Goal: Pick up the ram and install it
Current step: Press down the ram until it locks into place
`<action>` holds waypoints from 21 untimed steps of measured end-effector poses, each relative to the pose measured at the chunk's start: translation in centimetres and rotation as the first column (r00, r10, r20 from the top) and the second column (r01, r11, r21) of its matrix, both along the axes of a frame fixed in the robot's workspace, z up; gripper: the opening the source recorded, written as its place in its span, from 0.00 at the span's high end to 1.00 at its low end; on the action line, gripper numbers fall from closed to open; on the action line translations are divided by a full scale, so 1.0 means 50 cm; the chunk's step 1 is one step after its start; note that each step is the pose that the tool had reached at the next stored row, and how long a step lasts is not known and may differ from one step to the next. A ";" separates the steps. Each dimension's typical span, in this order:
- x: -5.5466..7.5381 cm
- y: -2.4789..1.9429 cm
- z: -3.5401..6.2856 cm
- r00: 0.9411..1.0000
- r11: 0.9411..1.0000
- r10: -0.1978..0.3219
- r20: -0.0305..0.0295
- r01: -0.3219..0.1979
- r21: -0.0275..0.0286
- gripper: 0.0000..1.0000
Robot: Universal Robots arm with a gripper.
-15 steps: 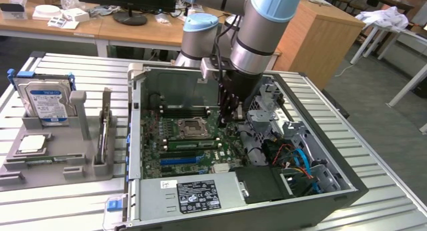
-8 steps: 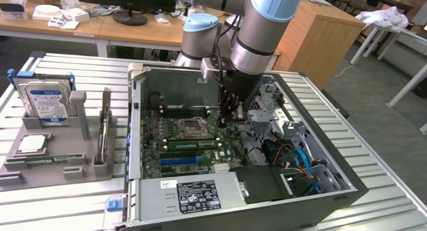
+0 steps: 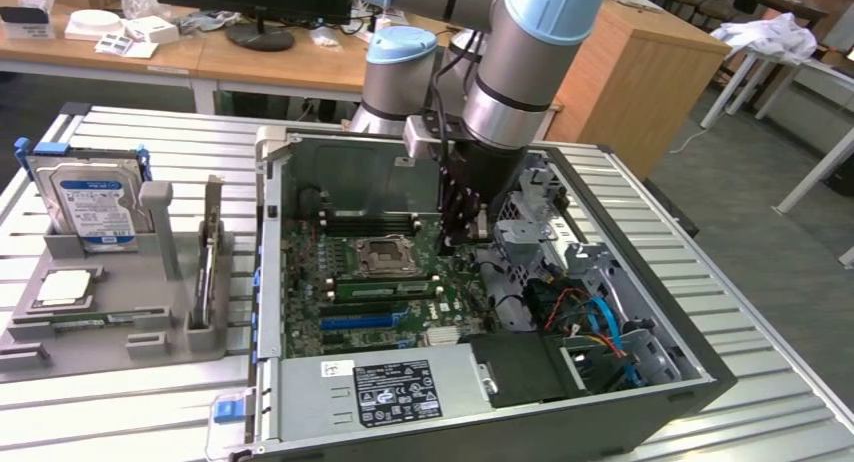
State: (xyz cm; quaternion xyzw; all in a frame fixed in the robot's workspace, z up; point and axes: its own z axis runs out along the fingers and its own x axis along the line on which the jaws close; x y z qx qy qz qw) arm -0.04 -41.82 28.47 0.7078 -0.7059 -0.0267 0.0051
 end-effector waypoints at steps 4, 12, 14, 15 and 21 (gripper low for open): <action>0.000 0.0000 -0.002 1.000 1.000 0.000 0.000 0.000 0.000 0.89; 0.000 0.0000 -0.008 1.000 1.000 0.000 0.000 0.000 0.000 0.89; 0.000 0.0000 -0.009 1.000 1.000 0.000 0.000 0.000 0.000 0.89; 0.000 -0.0001 -0.009 1.000 1.000 0.000 0.000 0.000 0.000 0.89; 0.000 0.0000 -0.017 1.000 1.000 0.000 0.000 0.000 0.000 0.89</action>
